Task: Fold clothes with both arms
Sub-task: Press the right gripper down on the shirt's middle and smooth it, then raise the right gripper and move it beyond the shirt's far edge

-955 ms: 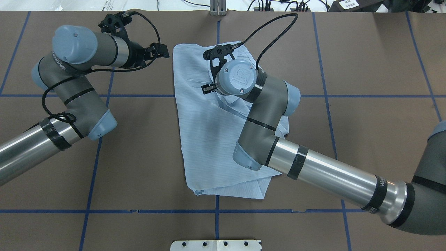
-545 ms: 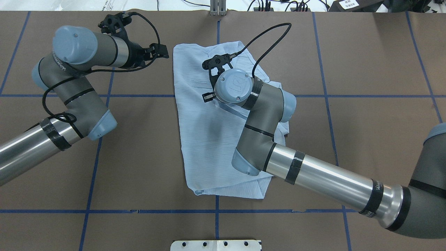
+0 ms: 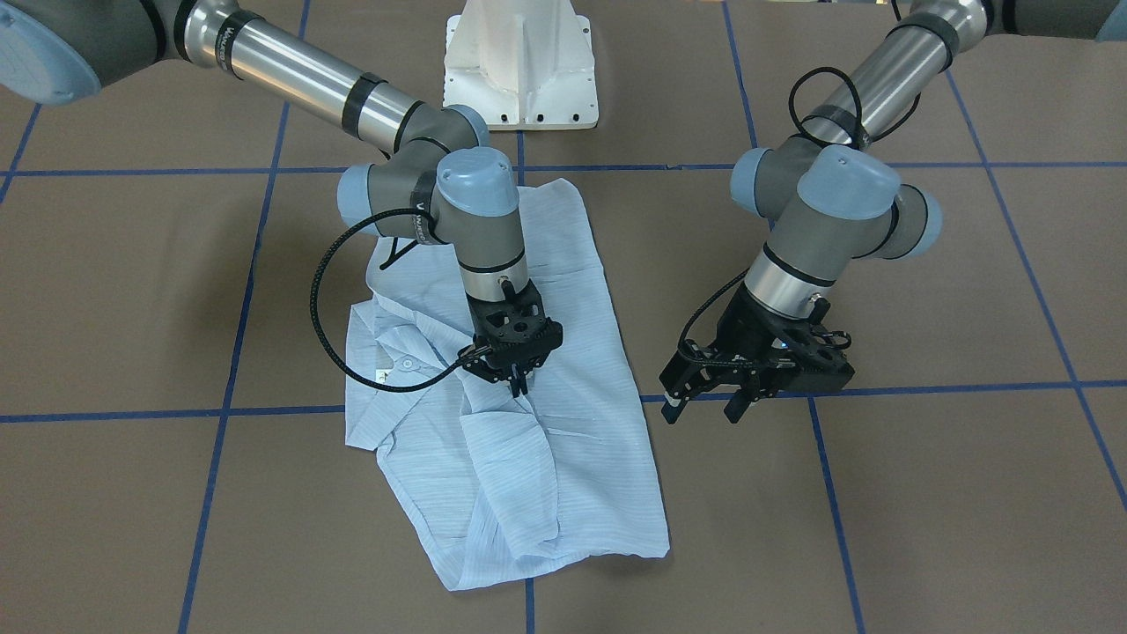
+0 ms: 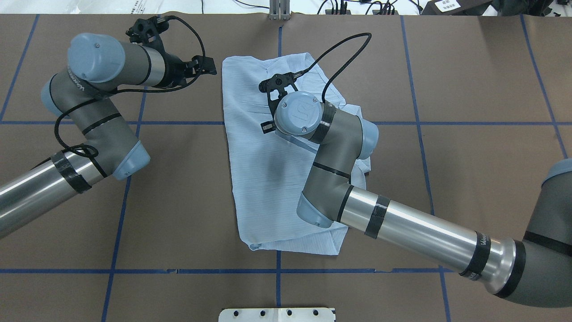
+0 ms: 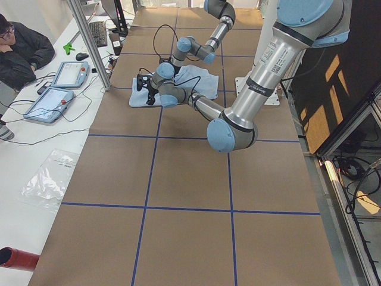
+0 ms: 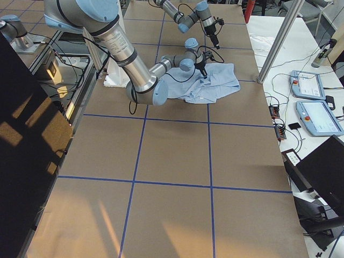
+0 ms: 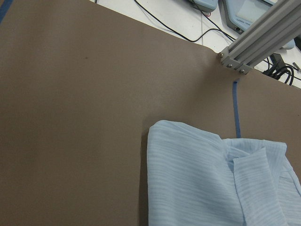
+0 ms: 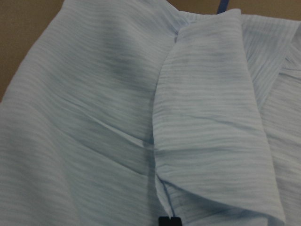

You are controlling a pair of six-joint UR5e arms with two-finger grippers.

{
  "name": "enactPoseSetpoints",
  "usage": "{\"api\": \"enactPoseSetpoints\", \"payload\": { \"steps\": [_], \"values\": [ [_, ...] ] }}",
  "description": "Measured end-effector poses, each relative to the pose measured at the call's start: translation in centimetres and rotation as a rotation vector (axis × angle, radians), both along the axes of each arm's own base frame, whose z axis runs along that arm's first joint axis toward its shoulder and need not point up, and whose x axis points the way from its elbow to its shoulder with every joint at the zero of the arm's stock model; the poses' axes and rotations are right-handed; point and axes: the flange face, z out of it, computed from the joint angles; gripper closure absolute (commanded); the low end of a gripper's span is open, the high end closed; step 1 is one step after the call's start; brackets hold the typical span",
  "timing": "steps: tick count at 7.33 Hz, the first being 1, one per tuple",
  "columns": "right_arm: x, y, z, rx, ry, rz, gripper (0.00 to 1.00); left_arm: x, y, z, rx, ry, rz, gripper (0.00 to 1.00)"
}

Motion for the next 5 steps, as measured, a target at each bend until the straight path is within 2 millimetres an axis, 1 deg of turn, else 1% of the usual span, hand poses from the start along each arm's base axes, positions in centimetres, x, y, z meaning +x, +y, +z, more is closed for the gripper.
{"api": "enactPoseSetpoints", "payload": {
  "steps": [2, 3, 4, 5],
  "values": [
    [2.0, -2.0, 0.0, 0.001, -0.005, 0.028, 1.0, 0.1, 0.0, -0.4, 0.0, 0.006, -0.001, 0.01],
    [3.8, -3.5, 1.0, -0.003, 0.003, 0.049, 1.0, 0.1, 0.0, -0.7, 0.0, 0.01, -0.002, 0.01],
    [6.0, -4.8, 3.4, -0.012, 0.025, 0.07, 1.0, 0.2, 0.0, -1.0, 0.0, 0.012, -0.001, 0.01],
    [9.1, -6.2, 6.8, -0.031, 0.051, 0.081, 0.83, 0.3, 0.1, -1.1, -0.003, 0.014, -0.001, 0.01]
  ]
}}
